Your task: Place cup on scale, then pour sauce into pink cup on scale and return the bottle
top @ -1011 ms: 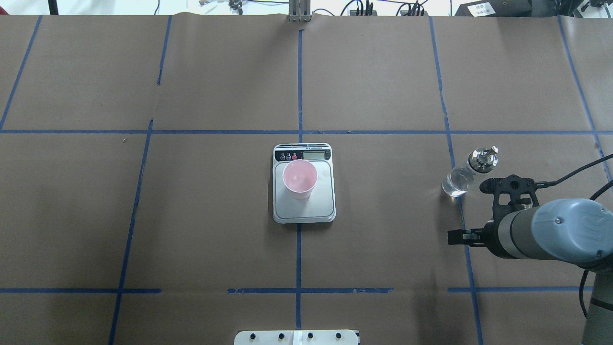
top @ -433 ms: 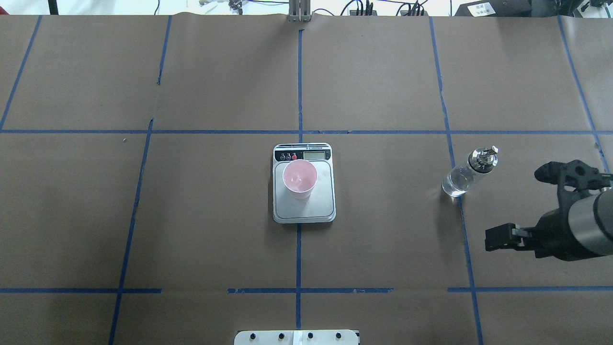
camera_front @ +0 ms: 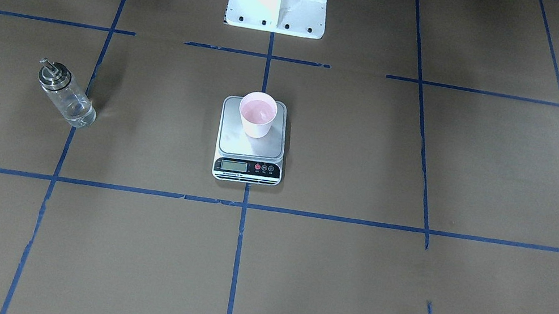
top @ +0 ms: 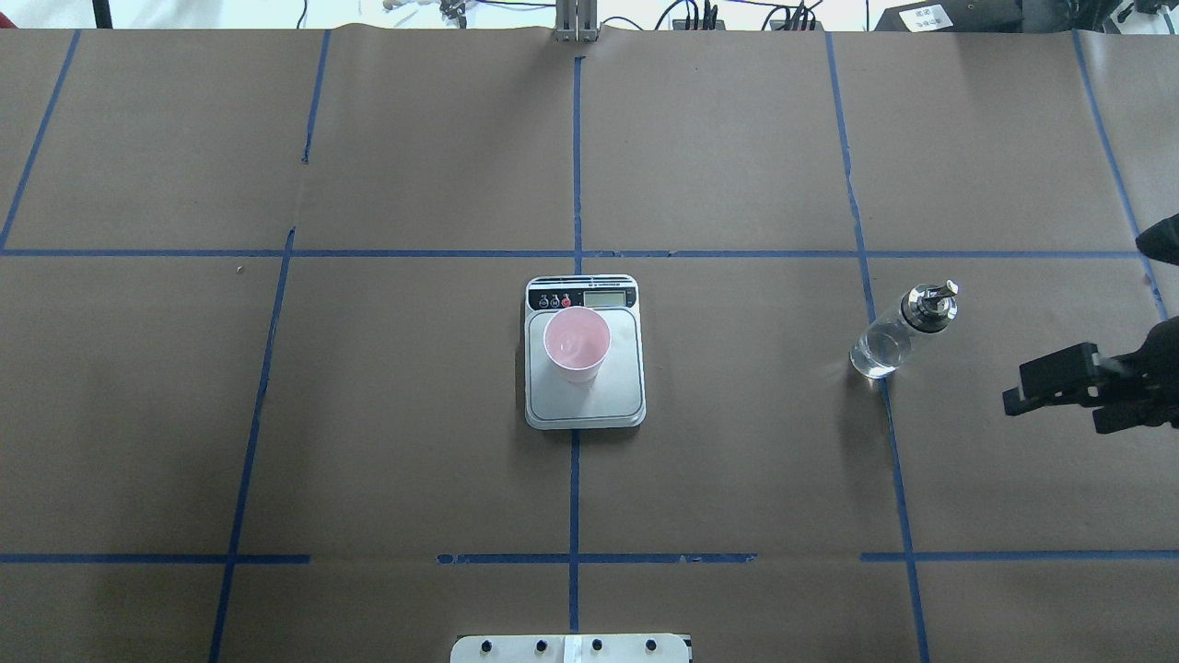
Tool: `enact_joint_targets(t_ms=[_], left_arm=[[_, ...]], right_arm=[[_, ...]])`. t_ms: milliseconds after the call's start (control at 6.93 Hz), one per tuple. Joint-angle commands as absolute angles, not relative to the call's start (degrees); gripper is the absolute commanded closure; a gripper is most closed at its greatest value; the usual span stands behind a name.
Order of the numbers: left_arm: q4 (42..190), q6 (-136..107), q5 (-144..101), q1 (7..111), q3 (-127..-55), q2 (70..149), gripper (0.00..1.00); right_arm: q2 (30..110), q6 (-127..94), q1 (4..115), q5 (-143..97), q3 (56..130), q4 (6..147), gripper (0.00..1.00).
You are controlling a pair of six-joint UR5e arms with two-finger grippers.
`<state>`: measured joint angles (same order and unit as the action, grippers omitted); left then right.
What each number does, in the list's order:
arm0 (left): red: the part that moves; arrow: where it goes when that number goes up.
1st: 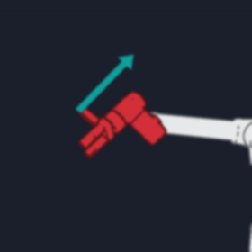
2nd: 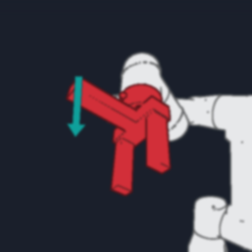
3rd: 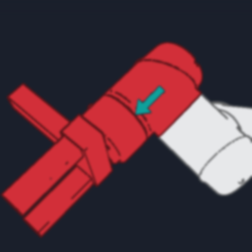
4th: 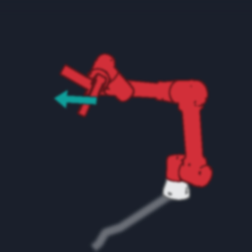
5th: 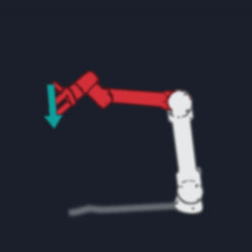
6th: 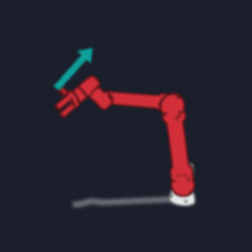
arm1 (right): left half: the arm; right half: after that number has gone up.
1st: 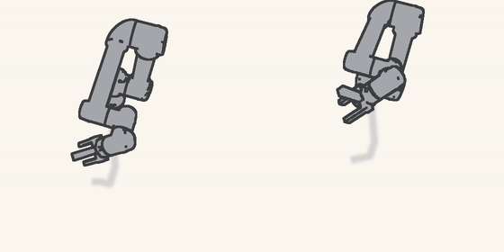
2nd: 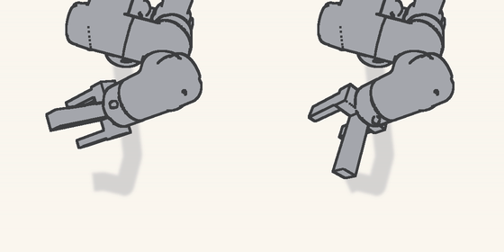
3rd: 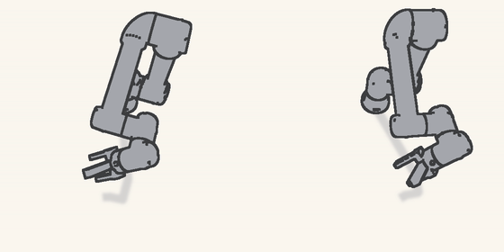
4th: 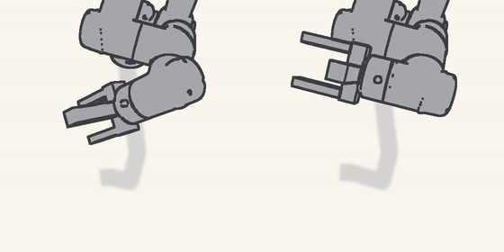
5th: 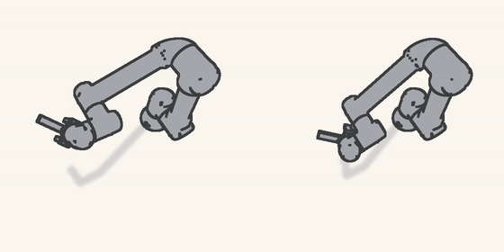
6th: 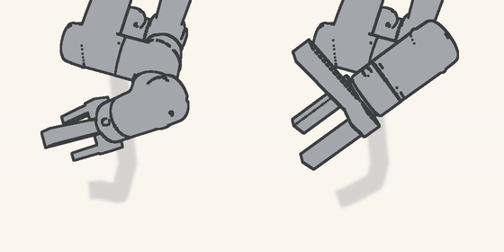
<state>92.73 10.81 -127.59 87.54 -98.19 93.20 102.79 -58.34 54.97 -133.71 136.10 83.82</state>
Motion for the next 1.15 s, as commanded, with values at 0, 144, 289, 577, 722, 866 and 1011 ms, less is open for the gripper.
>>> enact_joint_targets(t_ms=[0,144,289,577,722,866,1011], left_arm=[[92.7,10.8,-127.5,87.5,-98.8,93.3,0.00],[92.7,10.8,-127.5,87.5,-98.9,93.4,0.00],[92.7,10.8,-127.5,87.5,-98.9,93.5,0.00],[92.7,10.8,-127.5,87.5,-99.0,93.2,0.00],[92.7,11.1,-127.7,87.5,-98.8,92.7,0.00],[92.7,11.4,-127.9,87.5,-98.0,92.2,0.00],[91.8,11.6,-127.9,87.6,-98.0,90.8,0.00]], right_arm=[[102.2,-42.2,67.4,-139.5,128.7,83.8,0.00],[101.0,-33.4,72.1,-140.3,123.9,83.8,0.00],[100.8,-24.7,75.6,-140.2,119.3,83.8,0.00],[100.7,-5.4,83.6,-138.9,110.3,83.9,0.00],[100.9,4.6,87.0,-138.1,106.3,83.8,0.00],[101.0,10.6,89.5,-138.1,102.8,83.9,0.00],[101.2,11.0,90.1,-138.2,101.3,84.5,0.00]])
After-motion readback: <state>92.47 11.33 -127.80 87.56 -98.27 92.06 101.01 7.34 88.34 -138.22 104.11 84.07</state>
